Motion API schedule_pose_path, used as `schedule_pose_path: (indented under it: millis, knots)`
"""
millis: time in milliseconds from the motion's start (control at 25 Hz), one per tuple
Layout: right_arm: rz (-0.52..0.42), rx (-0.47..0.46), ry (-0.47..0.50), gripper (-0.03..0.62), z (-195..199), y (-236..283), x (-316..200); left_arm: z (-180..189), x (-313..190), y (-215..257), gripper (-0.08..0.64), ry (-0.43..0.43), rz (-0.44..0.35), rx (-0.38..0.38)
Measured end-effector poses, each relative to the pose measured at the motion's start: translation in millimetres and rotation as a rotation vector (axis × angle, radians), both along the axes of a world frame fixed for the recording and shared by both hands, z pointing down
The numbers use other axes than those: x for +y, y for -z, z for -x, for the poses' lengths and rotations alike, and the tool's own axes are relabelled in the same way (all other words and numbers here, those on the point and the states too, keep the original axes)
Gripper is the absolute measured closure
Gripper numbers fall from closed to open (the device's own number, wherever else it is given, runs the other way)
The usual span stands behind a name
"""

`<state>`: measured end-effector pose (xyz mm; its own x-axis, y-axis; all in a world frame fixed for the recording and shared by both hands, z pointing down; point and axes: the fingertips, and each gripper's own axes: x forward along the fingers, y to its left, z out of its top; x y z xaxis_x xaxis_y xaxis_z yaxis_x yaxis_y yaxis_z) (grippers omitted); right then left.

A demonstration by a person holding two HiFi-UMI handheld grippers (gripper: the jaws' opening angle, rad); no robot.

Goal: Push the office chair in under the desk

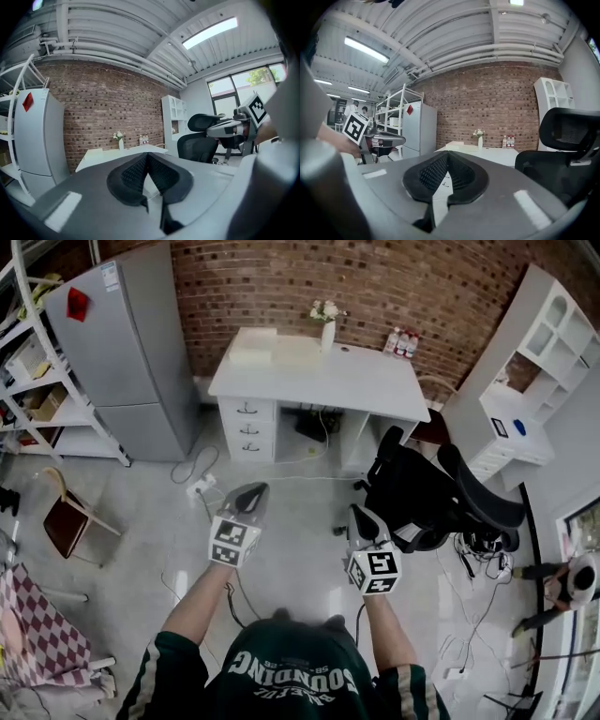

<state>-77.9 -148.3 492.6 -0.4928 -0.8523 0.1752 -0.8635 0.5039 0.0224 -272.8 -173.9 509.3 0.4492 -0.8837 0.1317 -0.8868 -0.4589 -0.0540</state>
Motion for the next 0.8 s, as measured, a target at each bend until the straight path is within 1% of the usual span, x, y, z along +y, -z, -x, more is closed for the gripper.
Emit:
schedule_pose_path:
  millis: [120, 320, 400, 600, 800]
  knots:
    - [-0.018, 0.015, -0.074, 0.591, -24, 5, -1, -22, -12, -3, 0.549, -0.053, 0.012, -0.015]
    - [-0.003, 0.032, -0.227, 0.591, -89, 5, 7, -87, -28, -4, 0.549, -0.199, 0.019, -0.01]
    - [0.002, 0.034, -0.281, 0.591, -117, 5, 8, -115, -35, -6, 0.549, -0.245, 0.019, -0.011]
    - [0.003, 0.038, -0.369, 0.591, -172, 10, 2, -176, -57, 0, 0.549, -0.326, 0.016, -0.008]
    - [-0.003, 0.028, -0.419, 0.591, -208, 19, -10, -221, -78, 7, 0.549, -0.39, 0.007, -0.027]
